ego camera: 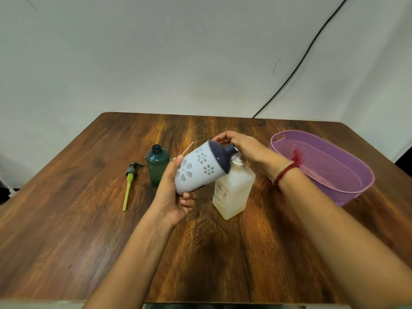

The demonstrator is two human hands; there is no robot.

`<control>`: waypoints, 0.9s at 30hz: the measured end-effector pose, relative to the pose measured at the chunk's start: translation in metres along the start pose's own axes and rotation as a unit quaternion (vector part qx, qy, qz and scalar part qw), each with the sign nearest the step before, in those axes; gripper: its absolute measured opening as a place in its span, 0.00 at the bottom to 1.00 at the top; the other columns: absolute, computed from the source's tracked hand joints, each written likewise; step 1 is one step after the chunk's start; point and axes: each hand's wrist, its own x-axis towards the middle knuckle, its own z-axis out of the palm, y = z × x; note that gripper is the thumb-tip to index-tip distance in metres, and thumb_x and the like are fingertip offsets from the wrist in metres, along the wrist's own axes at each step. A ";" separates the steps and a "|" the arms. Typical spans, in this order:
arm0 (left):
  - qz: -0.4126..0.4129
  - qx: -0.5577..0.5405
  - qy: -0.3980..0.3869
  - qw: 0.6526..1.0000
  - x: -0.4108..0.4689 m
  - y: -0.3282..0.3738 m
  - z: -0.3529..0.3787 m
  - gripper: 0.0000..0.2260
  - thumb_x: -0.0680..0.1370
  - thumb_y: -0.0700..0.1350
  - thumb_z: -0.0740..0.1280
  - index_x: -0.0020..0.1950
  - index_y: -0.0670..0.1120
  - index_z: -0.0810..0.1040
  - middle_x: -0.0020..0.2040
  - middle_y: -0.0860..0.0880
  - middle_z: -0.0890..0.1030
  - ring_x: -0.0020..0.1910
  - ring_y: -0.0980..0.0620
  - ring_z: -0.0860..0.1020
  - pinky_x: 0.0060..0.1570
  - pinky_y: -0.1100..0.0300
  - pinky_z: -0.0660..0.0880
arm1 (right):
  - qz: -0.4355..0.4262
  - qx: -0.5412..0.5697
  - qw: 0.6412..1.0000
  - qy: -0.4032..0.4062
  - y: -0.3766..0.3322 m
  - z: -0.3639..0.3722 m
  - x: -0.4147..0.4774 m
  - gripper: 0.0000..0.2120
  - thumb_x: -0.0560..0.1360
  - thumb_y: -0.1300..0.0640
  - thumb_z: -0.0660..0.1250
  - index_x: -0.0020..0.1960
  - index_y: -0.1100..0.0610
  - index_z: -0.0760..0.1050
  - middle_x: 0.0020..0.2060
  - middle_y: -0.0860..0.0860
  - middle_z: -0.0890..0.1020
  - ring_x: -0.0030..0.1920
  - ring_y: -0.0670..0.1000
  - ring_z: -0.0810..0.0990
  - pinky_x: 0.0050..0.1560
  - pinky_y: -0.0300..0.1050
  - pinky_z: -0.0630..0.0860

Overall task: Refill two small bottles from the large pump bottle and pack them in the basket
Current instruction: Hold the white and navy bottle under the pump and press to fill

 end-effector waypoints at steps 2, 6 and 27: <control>0.008 0.003 -0.011 1.000 0.000 0.003 0.003 0.16 0.69 0.60 0.68 0.44 0.48 0.76 0.35 0.48 0.77 0.17 0.59 0.65 0.15 0.72 0.60 | 0.004 -0.031 1.000 -0.004 -0.006 -0.006 0.000 0.16 0.78 0.67 0.51 0.59 0.61 0.74 0.53 0.52 0.75 0.49 0.47 0.73 0.38 0.31 0.71; 0.013 0.012 -0.005 1.000 0.004 0.003 0.001 0.16 0.69 0.60 0.68 0.45 0.48 0.76 0.35 0.48 0.78 0.17 0.59 0.65 0.15 0.72 0.61 | -0.001 0.037 0.999 0.027 0.006 0.001 0.002 0.15 0.78 0.67 0.51 0.56 0.63 0.75 0.48 0.51 0.76 0.46 0.46 0.74 0.37 0.30 0.73; 0.004 0.007 0.001 1.000 -0.002 0.002 0.000 0.17 0.71 0.61 0.67 0.44 0.47 0.76 0.34 0.48 0.77 0.18 0.59 0.66 0.16 0.72 0.61 | 0.017 0.033 0.998 0.048 -0.004 0.005 -0.001 0.13 0.77 0.66 0.52 0.47 0.59 0.76 0.44 0.50 0.76 0.44 0.47 0.74 0.39 0.35 0.72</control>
